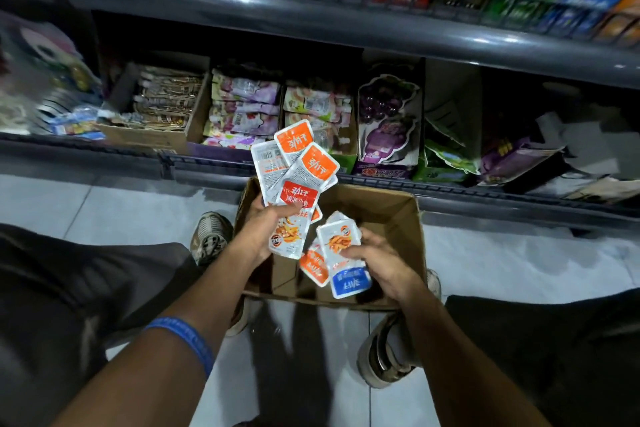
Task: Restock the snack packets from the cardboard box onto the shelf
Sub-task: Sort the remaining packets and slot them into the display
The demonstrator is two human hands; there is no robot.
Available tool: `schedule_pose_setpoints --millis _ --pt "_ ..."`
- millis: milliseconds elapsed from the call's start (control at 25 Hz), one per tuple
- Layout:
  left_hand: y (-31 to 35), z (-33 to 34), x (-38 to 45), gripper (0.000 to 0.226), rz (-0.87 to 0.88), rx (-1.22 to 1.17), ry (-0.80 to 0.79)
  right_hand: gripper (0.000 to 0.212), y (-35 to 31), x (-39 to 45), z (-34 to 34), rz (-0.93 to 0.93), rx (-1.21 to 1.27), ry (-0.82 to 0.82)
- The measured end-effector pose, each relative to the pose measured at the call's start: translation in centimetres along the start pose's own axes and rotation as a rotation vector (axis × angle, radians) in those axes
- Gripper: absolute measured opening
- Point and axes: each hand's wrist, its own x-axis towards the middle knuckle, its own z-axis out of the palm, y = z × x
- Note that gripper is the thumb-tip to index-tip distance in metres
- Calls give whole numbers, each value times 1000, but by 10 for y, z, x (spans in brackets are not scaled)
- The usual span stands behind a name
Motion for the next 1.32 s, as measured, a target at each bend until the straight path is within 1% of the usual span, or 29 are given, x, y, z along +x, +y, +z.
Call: schedule_pose_setpoints --millis 80,120,200,240,320,400,520,560,720,800,840,880,920,1040,1080,1160,1240,1320 --pt "1 -1 -3 46 10 10 15 29 -10 -3 -14 -57 96 89" --pt "1 -1 -5 44 18 22 16 27 -15 -4 -22 -94 157 100" --pt "-1 -1 -6 37 22 55 10 29 -28 -6 -30 -146 247 65" --pt "-2 0 -7 36 10 66 -9 31 -34 -7 -28 -164 252 33" --pt "-4 4 -11 45 -10 76 -86 32 -43 -5 -16 -210 184 18" --pt "-5 10 -12 49 -31 104 -133 31 -49 -2 -1 -294 121 59" --pt "-2 11 -10 44 -30 78 -174 30 -54 0 8 -382 122 96" --pt "-1 10 -8 44 -23 83 -179 29 -55 0 8 -387 131 103" --pt "2 10 -11 43 -24 130 -236 30 -53 2 10 -347 211 42" --pt "2 13 -13 28 -91 57 -261 30 -50 3 11 -333 216 63" --pt "2 14 -16 22 -123 17 -265 31 -49 4 11 -326 215 70" --pt "1 15 -16 24 -134 -2 -257 31 -49 3 11 -321 215 74" --pt "0 14 -15 28 -125 11 -260 31 -49 3 12 -321 212 76" --pt "1 13 -15 46 -47 154 -234 34 -52 2 16 -344 175 78" --pt "1 13 -14 45 -37 182 -212 34 -54 2 17 -360 150 81" --pt "3 15 -12 37 -24 176 -167 34 -59 0 20 -398 103 96" --pt "11 23 -12 32 17 136 -139 39 -68 -4 23 -446 77 104" --pt "22 32 -14 31 80 95 -143 48 -80 -10 25 -503 59 62"
